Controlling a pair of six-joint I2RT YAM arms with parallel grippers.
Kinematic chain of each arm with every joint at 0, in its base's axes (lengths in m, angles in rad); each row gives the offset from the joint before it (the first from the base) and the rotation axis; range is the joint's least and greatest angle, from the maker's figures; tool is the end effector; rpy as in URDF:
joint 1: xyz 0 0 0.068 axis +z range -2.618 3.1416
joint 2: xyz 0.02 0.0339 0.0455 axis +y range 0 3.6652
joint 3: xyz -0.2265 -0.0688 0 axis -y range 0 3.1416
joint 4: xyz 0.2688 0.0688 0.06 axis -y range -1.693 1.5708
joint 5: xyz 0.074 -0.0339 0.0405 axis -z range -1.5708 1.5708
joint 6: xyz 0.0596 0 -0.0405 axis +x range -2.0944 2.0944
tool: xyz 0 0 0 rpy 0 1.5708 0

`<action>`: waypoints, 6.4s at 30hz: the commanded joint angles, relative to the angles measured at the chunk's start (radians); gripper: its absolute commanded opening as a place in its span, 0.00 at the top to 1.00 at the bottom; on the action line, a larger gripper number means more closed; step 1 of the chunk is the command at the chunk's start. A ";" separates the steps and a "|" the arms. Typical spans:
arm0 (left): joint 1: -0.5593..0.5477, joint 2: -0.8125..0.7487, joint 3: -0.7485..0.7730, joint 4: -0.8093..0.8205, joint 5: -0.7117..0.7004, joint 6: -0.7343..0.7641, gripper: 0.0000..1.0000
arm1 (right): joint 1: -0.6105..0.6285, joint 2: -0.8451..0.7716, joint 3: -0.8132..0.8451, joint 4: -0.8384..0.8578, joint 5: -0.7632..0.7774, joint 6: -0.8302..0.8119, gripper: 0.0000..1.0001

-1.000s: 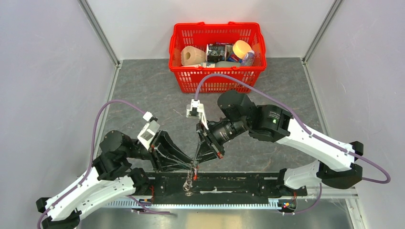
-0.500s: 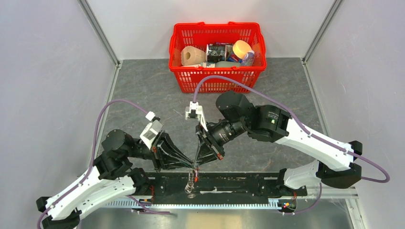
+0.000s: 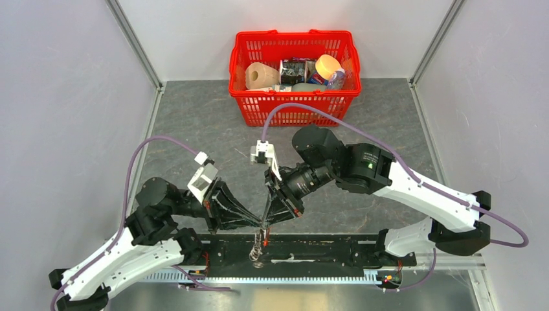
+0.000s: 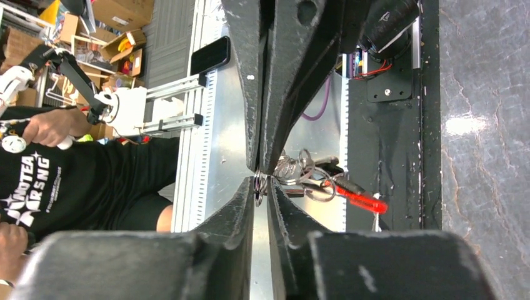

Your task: Put the keys on the keyring

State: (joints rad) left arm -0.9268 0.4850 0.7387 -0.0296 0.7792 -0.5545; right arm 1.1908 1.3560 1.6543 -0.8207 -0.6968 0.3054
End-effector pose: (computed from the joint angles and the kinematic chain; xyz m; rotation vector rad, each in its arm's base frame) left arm 0.0735 -0.1677 0.3705 1.0207 1.3111 -1.6973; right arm 0.0812 0.3065 0.4114 -1.4501 1.9087 1.5472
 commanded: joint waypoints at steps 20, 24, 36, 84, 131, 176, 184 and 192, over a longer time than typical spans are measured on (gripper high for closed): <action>0.002 -0.205 -0.141 0.368 -0.277 -0.079 0.98 | 0.004 -0.185 -0.060 0.321 0.228 0.085 0.52; 0.002 -0.210 -0.165 0.464 -0.352 -0.093 0.98 | 0.004 -0.164 -0.037 0.342 0.255 0.091 0.54; 0.002 -0.131 -0.182 0.676 -0.416 -0.119 0.98 | 0.004 -0.098 0.037 0.372 0.227 0.119 0.63; 0.002 -0.068 -0.184 0.843 -0.463 -0.129 0.98 | 0.008 -0.101 -0.037 0.510 0.175 0.167 1.00; 0.002 -0.063 -0.180 0.924 -0.463 -0.129 0.98 | 0.010 -0.133 -0.261 0.770 0.115 0.342 1.00; 0.003 -0.077 -0.234 0.973 -0.564 -0.170 0.98 | 0.012 -0.083 -0.053 0.675 0.249 0.186 0.53; 0.002 -0.085 -0.240 0.972 -0.568 -0.167 0.98 | 0.016 -0.062 -0.047 0.689 0.268 0.179 0.54; 0.002 -0.093 -0.241 0.965 -0.571 -0.163 0.98 | 0.024 -0.050 -0.042 0.709 0.278 0.163 0.60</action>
State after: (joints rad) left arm -0.9268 0.4046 0.4995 0.8963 0.2367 -0.7040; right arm 1.2049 1.3045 1.5681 -0.1707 -0.4355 0.4957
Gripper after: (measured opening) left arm 0.023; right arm 0.415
